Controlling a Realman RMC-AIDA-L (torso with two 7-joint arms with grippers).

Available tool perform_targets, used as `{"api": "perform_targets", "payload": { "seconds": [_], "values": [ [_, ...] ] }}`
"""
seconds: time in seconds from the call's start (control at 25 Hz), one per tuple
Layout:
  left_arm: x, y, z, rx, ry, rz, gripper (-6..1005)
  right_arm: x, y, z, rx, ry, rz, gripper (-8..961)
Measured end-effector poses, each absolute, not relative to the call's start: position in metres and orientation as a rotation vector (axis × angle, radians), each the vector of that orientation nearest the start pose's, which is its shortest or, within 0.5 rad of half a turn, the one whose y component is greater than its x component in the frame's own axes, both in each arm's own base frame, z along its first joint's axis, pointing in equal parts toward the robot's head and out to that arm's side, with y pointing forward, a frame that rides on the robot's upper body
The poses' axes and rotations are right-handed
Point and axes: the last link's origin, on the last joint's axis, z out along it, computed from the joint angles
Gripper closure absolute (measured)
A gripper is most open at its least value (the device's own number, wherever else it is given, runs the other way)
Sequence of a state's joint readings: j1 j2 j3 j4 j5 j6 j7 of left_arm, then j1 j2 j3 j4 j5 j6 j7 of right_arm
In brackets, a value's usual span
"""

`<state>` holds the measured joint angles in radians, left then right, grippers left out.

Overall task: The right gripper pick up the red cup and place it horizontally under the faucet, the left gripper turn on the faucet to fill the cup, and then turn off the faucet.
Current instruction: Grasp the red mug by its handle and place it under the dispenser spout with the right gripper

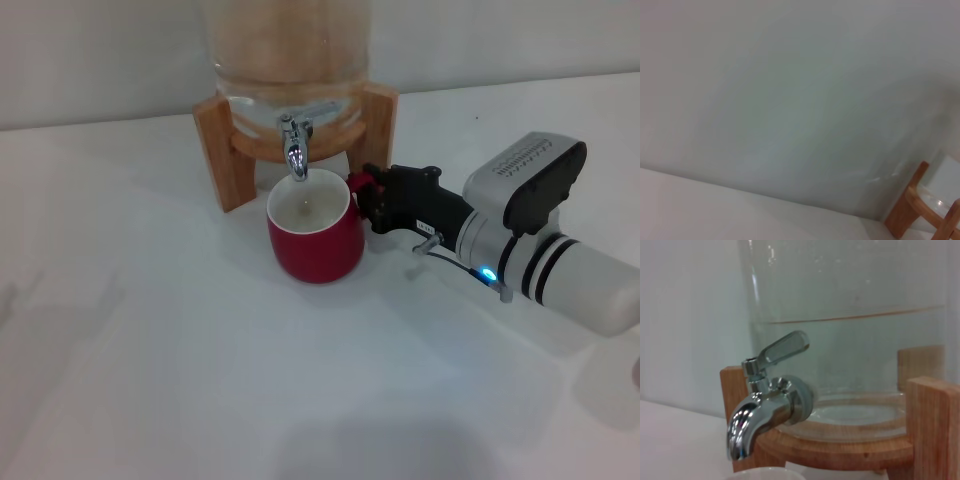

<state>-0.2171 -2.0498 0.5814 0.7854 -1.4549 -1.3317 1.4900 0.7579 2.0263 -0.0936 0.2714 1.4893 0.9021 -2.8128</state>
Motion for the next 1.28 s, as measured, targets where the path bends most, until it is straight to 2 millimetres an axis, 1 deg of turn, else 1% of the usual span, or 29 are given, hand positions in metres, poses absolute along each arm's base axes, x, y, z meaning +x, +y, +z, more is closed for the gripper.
{"api": "perform_targets", "payload": {
  "seconds": [0.64, 1.12, 1.28],
  "values": [
    [-0.364, 0.290, 0.089, -1.933, -1.123, -0.840, 176, 0.253, 0.377, -0.090, -2.148, 0.596, 0.631, 775],
    [-0.365, 0.288, 0.089, -1.938, -1.127, -0.839, 176, 0.259, 0.378, -0.085, -2.137, 0.588, 0.609, 776],
    [-0.365, 0.287, 0.089, -1.937, -1.127, -0.842, 176, 0.262, 0.378, -0.087, -2.154, 0.582, 0.577, 776]
  ]
}}
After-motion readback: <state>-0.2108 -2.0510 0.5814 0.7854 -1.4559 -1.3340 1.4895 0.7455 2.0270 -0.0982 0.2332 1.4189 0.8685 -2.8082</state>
